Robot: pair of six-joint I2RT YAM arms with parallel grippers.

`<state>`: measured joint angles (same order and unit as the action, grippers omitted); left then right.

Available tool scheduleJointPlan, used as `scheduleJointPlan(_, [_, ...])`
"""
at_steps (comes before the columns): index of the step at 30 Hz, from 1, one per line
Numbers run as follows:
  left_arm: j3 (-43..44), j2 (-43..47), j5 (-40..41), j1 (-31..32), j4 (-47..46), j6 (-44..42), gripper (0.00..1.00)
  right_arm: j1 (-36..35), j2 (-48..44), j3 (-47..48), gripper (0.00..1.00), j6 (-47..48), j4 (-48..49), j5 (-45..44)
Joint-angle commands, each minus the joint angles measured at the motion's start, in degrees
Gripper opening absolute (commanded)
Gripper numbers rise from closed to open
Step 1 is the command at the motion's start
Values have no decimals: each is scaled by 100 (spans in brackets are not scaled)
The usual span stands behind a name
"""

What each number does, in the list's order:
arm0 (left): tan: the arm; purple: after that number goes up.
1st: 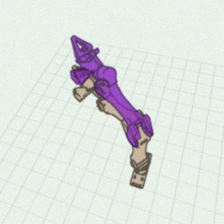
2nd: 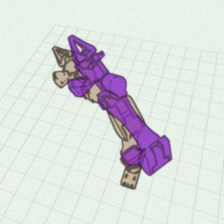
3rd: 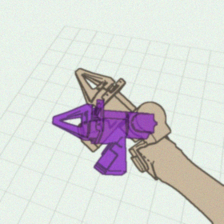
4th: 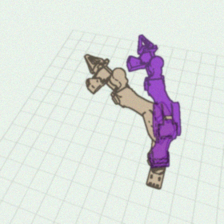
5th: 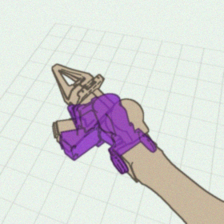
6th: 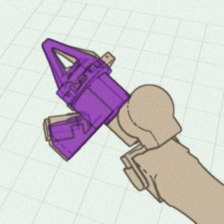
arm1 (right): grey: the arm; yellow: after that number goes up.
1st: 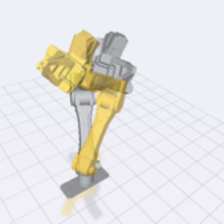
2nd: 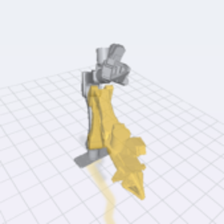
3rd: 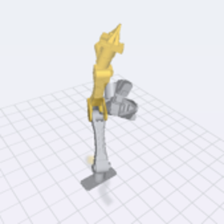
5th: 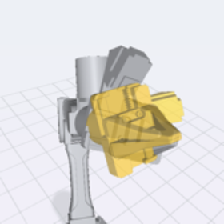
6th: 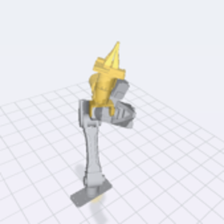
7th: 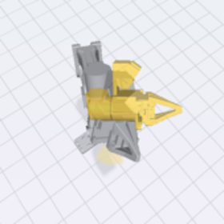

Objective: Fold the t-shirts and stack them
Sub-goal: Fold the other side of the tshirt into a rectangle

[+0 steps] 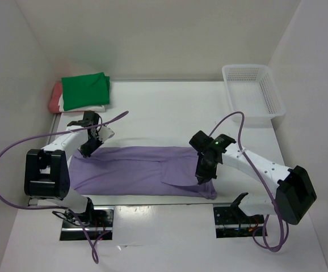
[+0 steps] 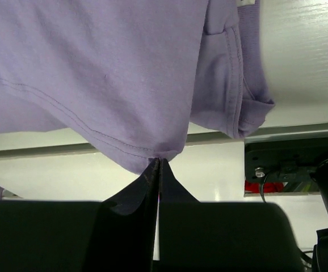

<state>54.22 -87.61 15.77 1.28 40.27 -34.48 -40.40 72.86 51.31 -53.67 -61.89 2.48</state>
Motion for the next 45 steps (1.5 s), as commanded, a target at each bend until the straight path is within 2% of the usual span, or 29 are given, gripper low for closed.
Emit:
scheduleJointPlan(1, [63,166,146,13,42,-59,20,50,-27,-16,2,-161,-174,51])
scheduleJointPlan(4, [63,218,84,65,182,-59,23,50,185,45,19,-39,-227,51])
scheduleJointPlan(6, [176,218,23,65,331,-7,23,50,185,116,22,-38,-288,-19])
scheduleJointPlan(7, [177,218,-30,65,384,-6,23,50,185,290,30,14,-384,-80])
scheduleJointPlan(11, [309,271,-135,65,683,47,27,103,308,713,40,137,-552,-326])
scheduleJointPlan(17, [2,648,-144,65,1210,-76,29,358,808,1074,42,603,-27,-327])
scheduleJointPlan(20, [1,1096,-144,65,1876,-304,32,428,1027,1075,42,814,377,-135])
scheduleJointPlan(23, [220,1335,136,65,1784,-358,35,559,1203,934,42,1042,668,59])
scheduleJointPlan(24, [282,1335,224,65,1661,-306,39,612,1204,864,42,1095,843,60])
scheduleJointPlan(27, [598,872,173,65,1440,-165,49,779,1345,810,42,1306,1055,244])
scheduleJointPlan(30, [722,132,120,65,1326,185,50,929,1345,741,42,1429,1126,297])
scheduleJointPlan(35, [1011,-510,-82,65,912,688,61,1262,1345,494,42,1605,1399,613])
scheduleJointPlan(39, [1065,-696,-49,65,798,811,61,1316,1345,433,42,1719,1451,613])
scheduleJointPlan(41, [820,-844,458,65,746,873,55,1316,1398,371,42,1720,1451,666])
scheduleJointPlan(42, [723,-845,653,65,745,934,48,1316,1398,371,42,1720,1451,666])
scheduleJointPlan(45, [389,-548,1191,65,693,987,36,1377,1458,371,42,1781,1451,666])
